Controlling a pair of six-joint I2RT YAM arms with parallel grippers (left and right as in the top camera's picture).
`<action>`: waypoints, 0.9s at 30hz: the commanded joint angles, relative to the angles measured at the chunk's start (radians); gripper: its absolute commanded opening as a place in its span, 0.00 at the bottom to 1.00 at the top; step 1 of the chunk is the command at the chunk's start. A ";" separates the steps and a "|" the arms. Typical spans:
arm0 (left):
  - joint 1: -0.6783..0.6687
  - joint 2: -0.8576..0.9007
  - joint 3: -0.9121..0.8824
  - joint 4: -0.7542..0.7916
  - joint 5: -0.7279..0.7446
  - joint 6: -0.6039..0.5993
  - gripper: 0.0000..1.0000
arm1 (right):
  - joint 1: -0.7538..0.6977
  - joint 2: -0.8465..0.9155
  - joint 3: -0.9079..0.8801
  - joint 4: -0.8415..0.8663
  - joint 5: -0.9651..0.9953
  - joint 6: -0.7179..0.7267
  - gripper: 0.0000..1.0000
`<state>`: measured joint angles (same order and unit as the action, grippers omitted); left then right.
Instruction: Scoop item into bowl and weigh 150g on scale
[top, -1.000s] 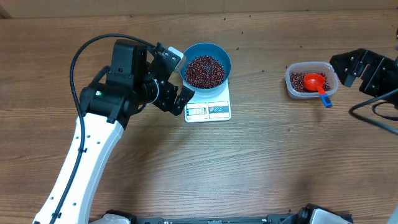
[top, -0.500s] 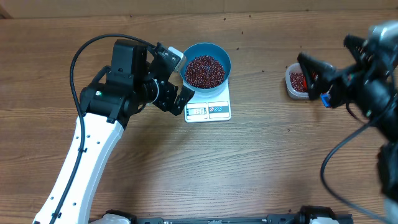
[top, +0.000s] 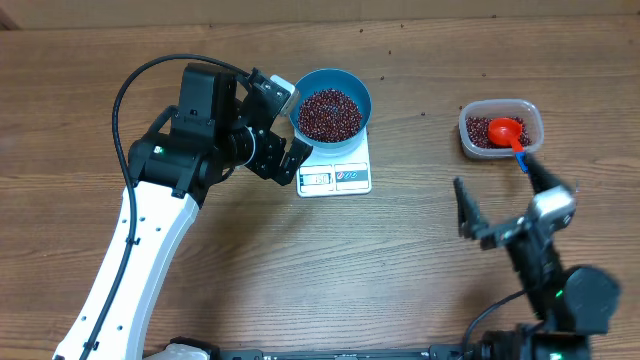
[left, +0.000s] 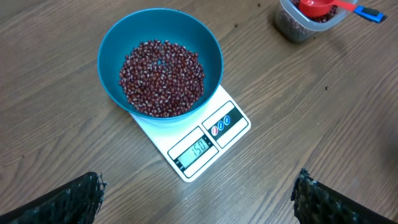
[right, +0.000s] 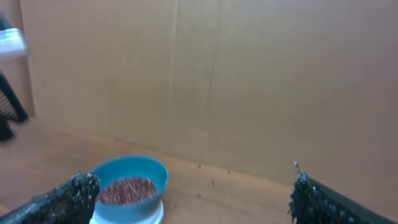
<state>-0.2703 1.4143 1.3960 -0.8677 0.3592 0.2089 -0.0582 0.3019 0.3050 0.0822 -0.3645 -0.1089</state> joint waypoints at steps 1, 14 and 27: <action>0.002 -0.007 0.022 0.004 -0.004 -0.014 1.00 | 0.008 -0.095 -0.143 0.079 0.074 -0.005 1.00; 0.002 -0.007 0.022 0.004 -0.004 -0.014 1.00 | 0.026 -0.264 -0.297 -0.013 0.211 -0.005 1.00; 0.002 -0.007 0.022 0.004 -0.004 -0.014 1.00 | 0.024 -0.275 -0.297 -0.153 0.211 0.010 1.00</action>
<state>-0.2703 1.4139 1.3960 -0.8677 0.3592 0.2089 -0.0383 0.0383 0.0185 -0.0772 -0.1566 -0.1051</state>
